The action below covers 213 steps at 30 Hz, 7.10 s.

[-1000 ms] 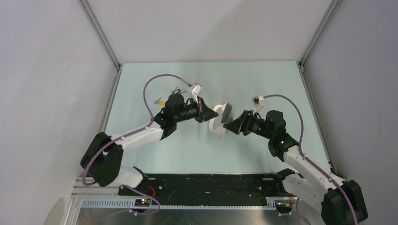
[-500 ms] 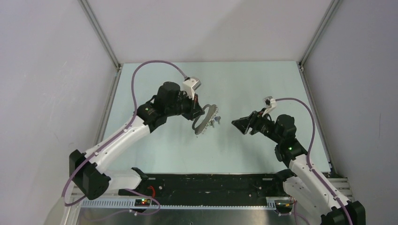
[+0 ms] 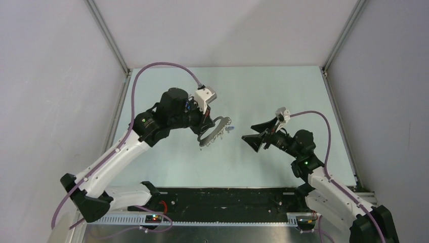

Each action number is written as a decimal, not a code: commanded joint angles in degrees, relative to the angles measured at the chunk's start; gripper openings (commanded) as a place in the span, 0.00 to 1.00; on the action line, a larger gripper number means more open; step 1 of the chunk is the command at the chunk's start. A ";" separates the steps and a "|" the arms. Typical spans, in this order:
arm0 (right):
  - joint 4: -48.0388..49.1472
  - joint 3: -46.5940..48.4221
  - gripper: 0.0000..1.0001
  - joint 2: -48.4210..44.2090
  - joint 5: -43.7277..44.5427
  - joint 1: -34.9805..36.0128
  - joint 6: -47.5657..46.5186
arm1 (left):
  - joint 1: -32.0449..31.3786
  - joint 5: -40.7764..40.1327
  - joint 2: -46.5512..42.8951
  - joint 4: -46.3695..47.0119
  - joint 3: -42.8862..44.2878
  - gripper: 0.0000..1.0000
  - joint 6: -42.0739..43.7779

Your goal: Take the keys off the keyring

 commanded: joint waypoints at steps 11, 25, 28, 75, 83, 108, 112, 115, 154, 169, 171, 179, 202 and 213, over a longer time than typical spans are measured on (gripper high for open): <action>9.44 5.41 0.67 6.66 -7.60 7.30 -17.30 | -7.84 -4.73 -4.60 -0.08 1.94 0.00 9.77; 12.85 7.02 0.49 11.44 -10.18 10.57 -22.24 | -8.30 -0.23 -6.40 -0.08 3.28 0.00 10.12; 13.17 7.42 0.53 11.39 -10.95 10.67 -21.95 | -8.39 1.25 -7.01 -0.17 3.10 0.00 10.61; -30.94 32.40 0.00 13.57 -2.06 17.49 -34.60 | -10.42 -11.06 -16.66 10.29 -5.23 0.76 8.36; -25.20 32.13 0.00 8.94 2.96 13.31 -31.29 | -10.41 -19.93 -24.20 19.09 -16.54 0.80 -0.24; -0.71 32.16 0.00 8.52 23.49 14.01 -24.07 | -13.40 -14.60 -13.37 74.07 -39.06 0.77 6.78; 0.67 32.16 0.00 9.08 24.31 14.18 -24.38 | -14.13 -15.61 -8.19 80.53 -38.33 0.75 8.87; 1.34 32.17 0.00 9.16 24.72 14.21 -24.45 | -14.18 -15.91 -4.56 82.99 -36.77 0.71 9.63; 1.43 32.12 0.00 8.15 23.36 13.98 -23.96 | -14.23 -19.60 11.45 92.20 -25.90 0.45 13.15; 1.66 32.16 0.00 7.60 23.48 13.65 -23.26 | -14.19 -20.11 11.59 92.16 -27.41 0.30 13.60; 1.72 32.12 0.00 7.48 23.49 13.67 -23.12 | -14.13 -20.16 11.79 92.13 -27.48 0.28 13.39; 1.14 32.17 0.00 7.17 23.49 13.42 -22.62 | -14.19 -20.46 11.65 92.12 -27.75 0.12 13.42; -10.65 20.26 0.45 7.79 23.84 -1.55 -1.05 | -14.19 -10.46 10.32 11.98 1.44 0.00 9.35; 1.71 10.03 0.48 2.40 6.97 -4.60 -6.00 | -16.98 -27.57 17.28 -21.29 20.76 0.00 24.72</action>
